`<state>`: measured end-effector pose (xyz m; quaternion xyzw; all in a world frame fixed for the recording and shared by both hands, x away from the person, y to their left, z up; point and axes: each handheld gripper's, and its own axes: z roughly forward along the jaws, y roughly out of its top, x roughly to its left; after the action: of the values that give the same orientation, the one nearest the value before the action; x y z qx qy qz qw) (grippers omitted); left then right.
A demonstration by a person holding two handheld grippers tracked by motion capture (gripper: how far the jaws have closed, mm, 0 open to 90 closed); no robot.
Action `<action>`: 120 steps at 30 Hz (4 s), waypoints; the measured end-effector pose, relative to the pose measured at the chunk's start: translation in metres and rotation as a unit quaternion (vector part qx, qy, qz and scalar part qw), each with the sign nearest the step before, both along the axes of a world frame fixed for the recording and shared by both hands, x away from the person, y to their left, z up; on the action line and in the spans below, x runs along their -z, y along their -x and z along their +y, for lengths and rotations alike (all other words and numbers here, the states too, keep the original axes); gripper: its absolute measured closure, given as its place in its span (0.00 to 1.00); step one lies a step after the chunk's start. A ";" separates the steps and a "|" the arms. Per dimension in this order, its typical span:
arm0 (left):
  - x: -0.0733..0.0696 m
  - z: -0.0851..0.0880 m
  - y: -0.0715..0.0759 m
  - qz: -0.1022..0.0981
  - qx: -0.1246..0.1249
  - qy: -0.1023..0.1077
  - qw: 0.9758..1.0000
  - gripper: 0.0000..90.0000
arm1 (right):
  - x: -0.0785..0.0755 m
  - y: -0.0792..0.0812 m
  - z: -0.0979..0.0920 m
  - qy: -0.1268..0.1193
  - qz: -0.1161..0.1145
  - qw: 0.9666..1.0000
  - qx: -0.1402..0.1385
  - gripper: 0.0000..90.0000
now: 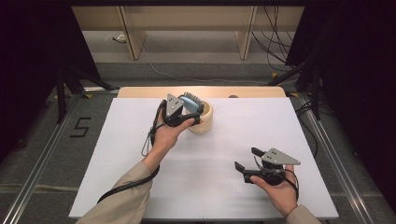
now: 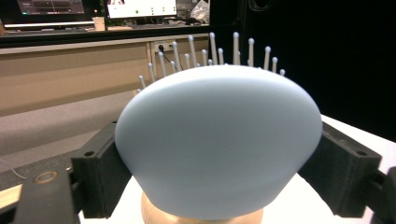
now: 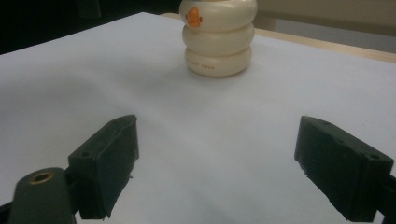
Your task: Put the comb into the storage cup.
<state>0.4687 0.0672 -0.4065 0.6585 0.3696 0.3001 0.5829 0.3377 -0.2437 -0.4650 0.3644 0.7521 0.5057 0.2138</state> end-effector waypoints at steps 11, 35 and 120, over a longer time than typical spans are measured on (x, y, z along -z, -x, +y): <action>-0.001 0.004 0.001 -0.003 -0.002 -0.004 1.000 0.12 | 0.000 0.000 0.000 0.000 0.001 1.000 0.000 0.16; -0.010 0.028 0.024 0.005 0.024 -0.015 1.000 0.00 | 0.000 0.000 0.000 0.001 0.001 1.000 0.002 0.16; 0.059 0.124 0.106 0.050 0.018 -0.056 0.997 0.01 | -0.001 0.001 0.001 0.006 0.000 1.000 0.003 0.16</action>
<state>0.3627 0.1915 -0.4653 0.7109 0.3689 0.2769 0.5309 0.3372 -0.2426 -0.4644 0.3654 0.7540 0.5007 0.2174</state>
